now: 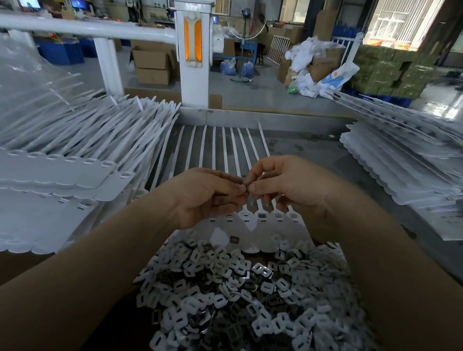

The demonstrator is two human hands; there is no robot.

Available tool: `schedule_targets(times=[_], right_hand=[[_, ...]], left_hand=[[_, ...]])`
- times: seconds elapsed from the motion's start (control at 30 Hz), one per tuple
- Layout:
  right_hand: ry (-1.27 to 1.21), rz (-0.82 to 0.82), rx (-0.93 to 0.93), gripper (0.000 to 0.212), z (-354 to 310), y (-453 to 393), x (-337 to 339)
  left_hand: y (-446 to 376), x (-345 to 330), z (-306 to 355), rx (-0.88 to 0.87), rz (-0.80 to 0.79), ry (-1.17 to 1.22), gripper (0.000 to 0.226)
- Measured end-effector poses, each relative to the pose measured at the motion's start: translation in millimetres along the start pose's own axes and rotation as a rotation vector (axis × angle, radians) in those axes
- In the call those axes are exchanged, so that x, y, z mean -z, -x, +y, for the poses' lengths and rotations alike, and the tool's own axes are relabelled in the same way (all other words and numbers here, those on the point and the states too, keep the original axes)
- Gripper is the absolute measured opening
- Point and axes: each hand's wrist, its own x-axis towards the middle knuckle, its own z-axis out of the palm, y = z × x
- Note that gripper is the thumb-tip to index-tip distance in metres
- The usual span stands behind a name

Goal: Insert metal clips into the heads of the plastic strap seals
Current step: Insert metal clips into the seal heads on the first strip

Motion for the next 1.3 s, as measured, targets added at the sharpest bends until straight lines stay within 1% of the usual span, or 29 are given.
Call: schedule_targets(times=[0.13,0.27,0.43,0.63,0.73,0.77,0.8,0.87,0.9,0.93,1.0,1.03,1.1,1.2,1.3], right_hand=[[0.015,0.005,0.0,0.011,-1,0,2],[0.027,-0.003,-0.014,0.01,-3,-1,2],[-0.084,0.013,-0.07,0.01,-2,-2,6],[-0.018,-0.008,-0.063,0.006,-2,-4,5],[0.019,-0.005,-0.058,0.004,-3,-4,4],[0.034,0.0,-0.066,0.004,-3,-3,4],[0.056,0.011,-0.084,0.004,-4,-4,4],[0.144,0.053,-0.157,0.009,-3,-5,5],[0.202,0.078,-0.207,0.014,-2,-5,5],[0.252,0.097,-0.26,0.018,-1,-6,6],[0.315,0.114,-0.346,0.02,2,-7,8],[0.335,0.113,-0.371,0.019,3,-7,9],[0.352,0.098,-0.396,0.015,5,-6,11],[0.329,0.074,-0.418,0.007,4,-5,15],[0.344,0.037,-0.427,0.014,3,-2,17]], left_hand=[[-2,-1,1,-0.011,0.011,0.013,0.015],[-2,1,2,-0.06,0.017,0.025,0.021],[-2,3,3,-0.117,0.056,-0.068,0.028],[-4,1,4,-0.16,0.096,-0.109,0.031],[-5,0,2,-0.186,0.116,-0.17,0.029],[-5,-1,1,-0.202,0.128,-0.231,0.027],[-6,-2,0,-0.232,0.145,-0.341,0.025],[-5,-2,-4,-0.324,0.148,-0.669,0.022],[-5,-2,-7,-0.358,0.112,-0.844,0.025],[-6,-1,-10,-0.363,0.062,-1.029,0.034],[-7,3,-15,-0.319,-0.037,-1.353,0.055],[-6,4,-16,-0.285,-0.067,-1.45,0.061],[-7,8,-14,-0.226,-0.089,-1.536,0.067],[-7,12,-8,-0.194,-0.116,-1.58,0.069],[-6,15,-4,-0.17,-0.152,-1.604,0.075]])
